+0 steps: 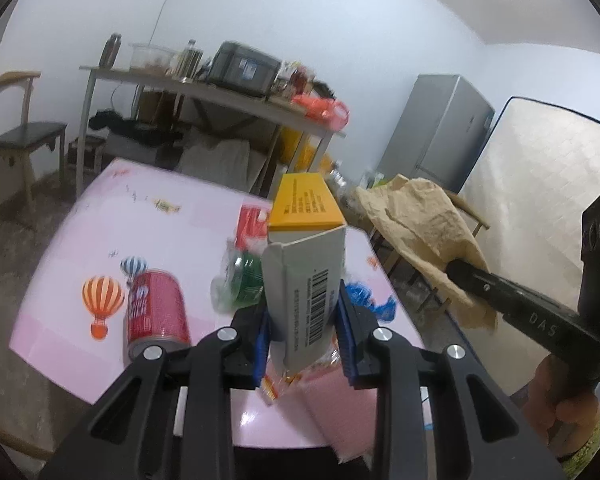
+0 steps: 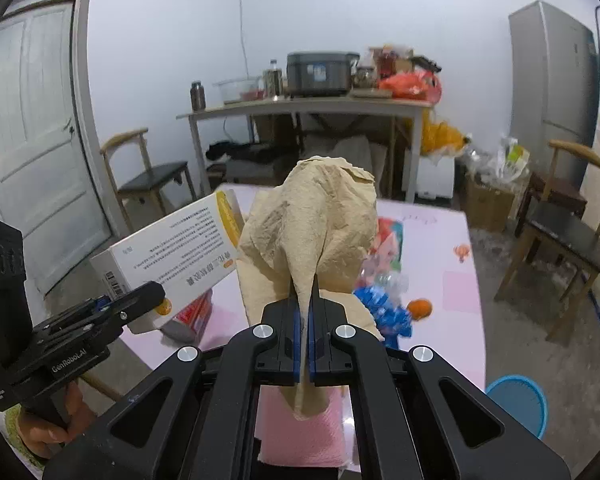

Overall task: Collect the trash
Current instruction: 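Carry the box and bag over the blue wastebasket with both tools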

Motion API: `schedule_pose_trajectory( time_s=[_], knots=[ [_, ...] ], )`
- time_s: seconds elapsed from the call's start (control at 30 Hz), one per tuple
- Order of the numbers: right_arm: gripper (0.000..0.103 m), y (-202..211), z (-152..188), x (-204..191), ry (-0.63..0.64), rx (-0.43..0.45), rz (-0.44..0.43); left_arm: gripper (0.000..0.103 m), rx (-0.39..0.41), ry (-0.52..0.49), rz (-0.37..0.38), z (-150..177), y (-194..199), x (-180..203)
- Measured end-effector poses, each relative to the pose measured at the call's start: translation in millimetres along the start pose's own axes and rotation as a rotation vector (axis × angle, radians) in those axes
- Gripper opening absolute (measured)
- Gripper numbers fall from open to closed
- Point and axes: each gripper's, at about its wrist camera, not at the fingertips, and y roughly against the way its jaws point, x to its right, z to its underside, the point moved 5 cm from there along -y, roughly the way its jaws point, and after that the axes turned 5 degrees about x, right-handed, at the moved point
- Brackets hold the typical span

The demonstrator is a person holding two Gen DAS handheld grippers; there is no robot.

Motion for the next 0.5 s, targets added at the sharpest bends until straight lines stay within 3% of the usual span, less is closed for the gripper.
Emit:
schedule_pose_trajectory(
  time_s=[0.27,0.5],
  knots=[
    [0.002,29,-9,31,-0.046,0.077,0.072,0.027,0.01,-0.024,0.126,-25,-7,39],
    [0.002,62,10,93,-0.179,0.103,0.225,0.027,-0.18,-0.031,0.337,-25,-54,99]
  ],
)
